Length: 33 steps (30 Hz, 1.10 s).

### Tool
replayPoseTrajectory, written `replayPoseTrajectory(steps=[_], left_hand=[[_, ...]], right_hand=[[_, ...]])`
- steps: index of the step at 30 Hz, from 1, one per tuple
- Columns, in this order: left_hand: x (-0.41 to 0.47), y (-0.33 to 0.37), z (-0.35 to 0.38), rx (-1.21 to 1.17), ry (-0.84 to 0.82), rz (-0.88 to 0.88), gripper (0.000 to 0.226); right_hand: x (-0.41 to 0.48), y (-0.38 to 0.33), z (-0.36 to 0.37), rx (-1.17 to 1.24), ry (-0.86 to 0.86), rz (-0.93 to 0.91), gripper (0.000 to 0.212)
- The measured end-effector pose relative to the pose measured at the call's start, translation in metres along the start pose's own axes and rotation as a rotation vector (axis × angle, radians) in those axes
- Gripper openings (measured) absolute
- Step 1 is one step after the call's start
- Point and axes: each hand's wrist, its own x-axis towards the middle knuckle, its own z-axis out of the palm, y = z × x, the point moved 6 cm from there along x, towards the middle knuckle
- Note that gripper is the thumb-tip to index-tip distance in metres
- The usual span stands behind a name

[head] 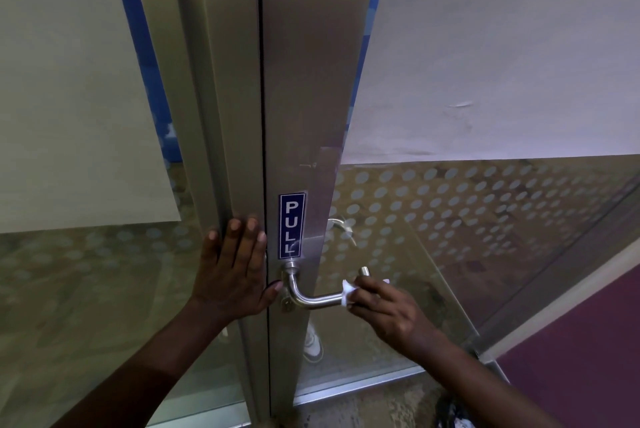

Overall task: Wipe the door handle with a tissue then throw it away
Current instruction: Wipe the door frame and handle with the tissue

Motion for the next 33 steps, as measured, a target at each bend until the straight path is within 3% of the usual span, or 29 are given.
replayPoseTrajectory(steps=[4, 9, 14, 17, 20, 22, 25, 33], left_hand=[[0.001, 0.001, -0.001, 0.000, 0.006, -0.003, 0.080], [0.001, 0.002, -0.001, 0.010, 0.007, -0.004, 0.080], [0.000, 0.001, 0.001, 0.022, 0.002, -0.007, 0.081], [-0.001, 0.002, 0.002, 0.022, 0.000, -0.006, 0.080], [-0.002, 0.001, 0.004, 0.027, 0.000, -0.009, 0.080], [-0.003, 0.001, 0.004, 0.026, 0.001, -0.008, 0.080], [-0.004, 0.001, 0.004, 0.029, 0.000, -0.006, 0.081], [-0.004, 0.001, 0.006, 0.033, -0.005, -0.011, 0.081]], right_hand=[[-0.005, 0.020, -0.015, -0.200, 0.062, -0.146, 0.011], [0.015, 0.038, -0.028, -0.192, 0.158, 0.150, 0.024], [0.018, 0.051, -0.012, 0.477, 0.434, 0.918, 0.020], [0.004, 0.065, -0.003, 0.725, 0.542, 1.152, 0.017], [-0.015, 0.062, 0.024, 1.235, 0.653, 1.379, 0.016], [-0.019, 0.051, 0.038, 1.563, 0.726, 1.414, 0.020], [-0.017, 0.030, 0.054, 1.859, 0.783, 1.395, 0.025], [-0.003, -0.021, 0.101, 1.957, 0.731, 1.265, 0.032]])
